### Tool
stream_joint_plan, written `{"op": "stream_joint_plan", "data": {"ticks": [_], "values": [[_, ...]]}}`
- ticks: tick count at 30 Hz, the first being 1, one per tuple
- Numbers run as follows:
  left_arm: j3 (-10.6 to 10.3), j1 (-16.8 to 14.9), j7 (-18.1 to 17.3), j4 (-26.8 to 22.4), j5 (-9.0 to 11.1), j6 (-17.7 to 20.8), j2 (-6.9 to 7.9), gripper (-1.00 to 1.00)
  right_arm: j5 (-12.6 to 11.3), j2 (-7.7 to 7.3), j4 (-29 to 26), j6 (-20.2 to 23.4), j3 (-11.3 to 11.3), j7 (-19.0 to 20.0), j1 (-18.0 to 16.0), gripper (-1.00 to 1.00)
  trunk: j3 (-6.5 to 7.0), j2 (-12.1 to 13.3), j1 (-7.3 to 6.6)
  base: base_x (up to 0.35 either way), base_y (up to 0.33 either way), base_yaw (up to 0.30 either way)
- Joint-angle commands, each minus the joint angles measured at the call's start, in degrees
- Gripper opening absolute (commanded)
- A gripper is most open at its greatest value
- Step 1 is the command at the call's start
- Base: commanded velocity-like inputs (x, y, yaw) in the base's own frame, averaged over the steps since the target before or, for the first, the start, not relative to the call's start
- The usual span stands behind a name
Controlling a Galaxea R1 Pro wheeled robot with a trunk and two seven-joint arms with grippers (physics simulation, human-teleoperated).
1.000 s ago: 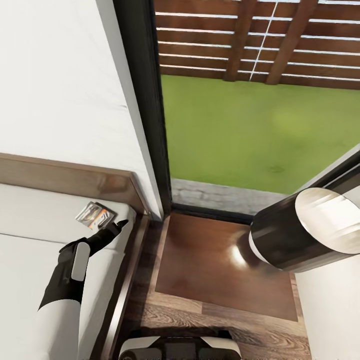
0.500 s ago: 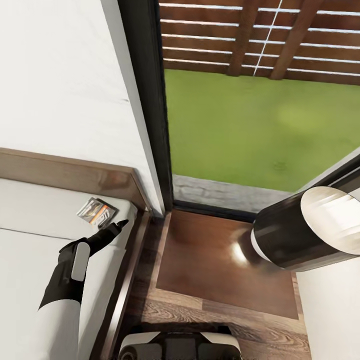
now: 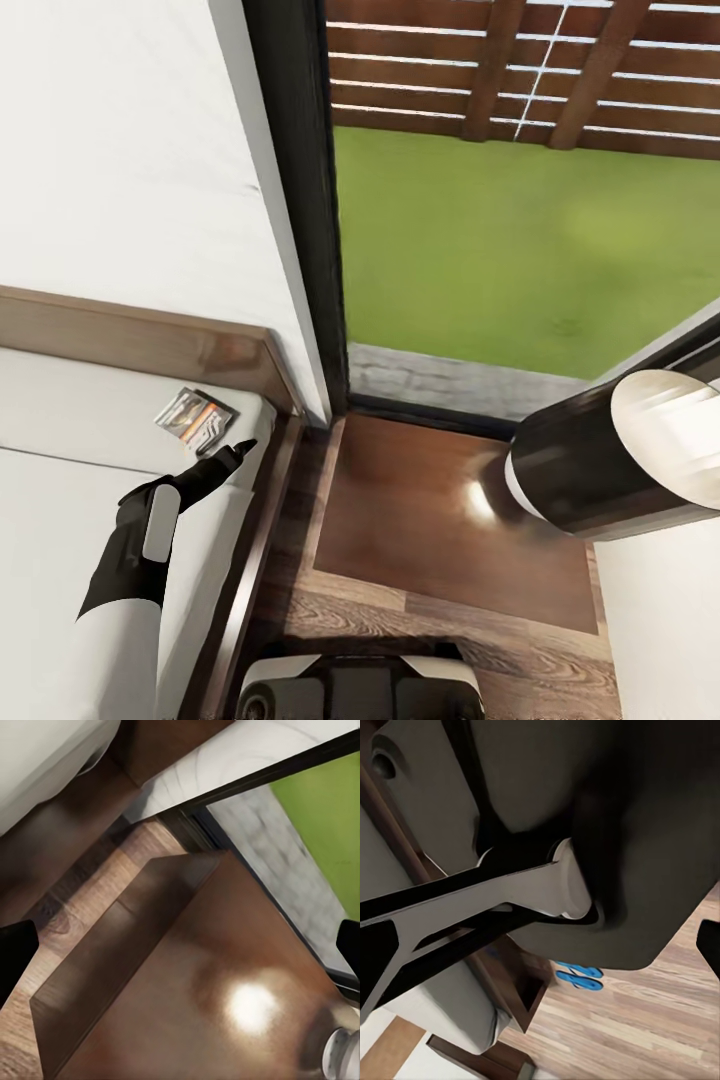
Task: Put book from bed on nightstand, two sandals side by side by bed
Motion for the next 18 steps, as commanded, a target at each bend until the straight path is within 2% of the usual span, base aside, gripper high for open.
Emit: {"op": "stream_joint_plan", "data": {"ticks": [1,11,14,17,18], "values": [[0.3,-0.1,-0.3,0.0,0.1,0.4,-0.07,1.0,-0.5,0.02,0.2,-0.1,0.5,0.3,-0.1,1.0,-0.16,-0.1,0.03,0.0,0.0,0.001],[-0.2,-0.1,-0.3,-0.6,-0.1,0.4,-0.5,1.0,-0.5,0.02,0.2,-0.5,0.5,0.3,-0.1,1.0,-1.02,-0.1,0.03,0.0,0.0,0.0],[0.0,-0.1,-0.2,-3.3,-0.1,0.4,-0.42,1.0,-0.5,0.02,0.2,-0.3,0.5,0.4,0.0,1.0,-1.11,-0.1,0.03,0.0,0.0,0.0],[0.7,-0.1,0.0,-6.8,-0.1,0.4,0.31,1.0,-0.5,0.02,0.2,-0.2,0.5,0.4,-0.1,1.0,-1.14,-0.1,0.03,0.0,0.0,0.0],[1.8,-0.1,0.1,-7.6,-0.1,0.4,1.63,1.0,-0.5,0.02,0.2,-0.1,0.5,0.4,0.0,1.0,-1.14,-0.1,0.03,0.0,0.0,0.0]]}}
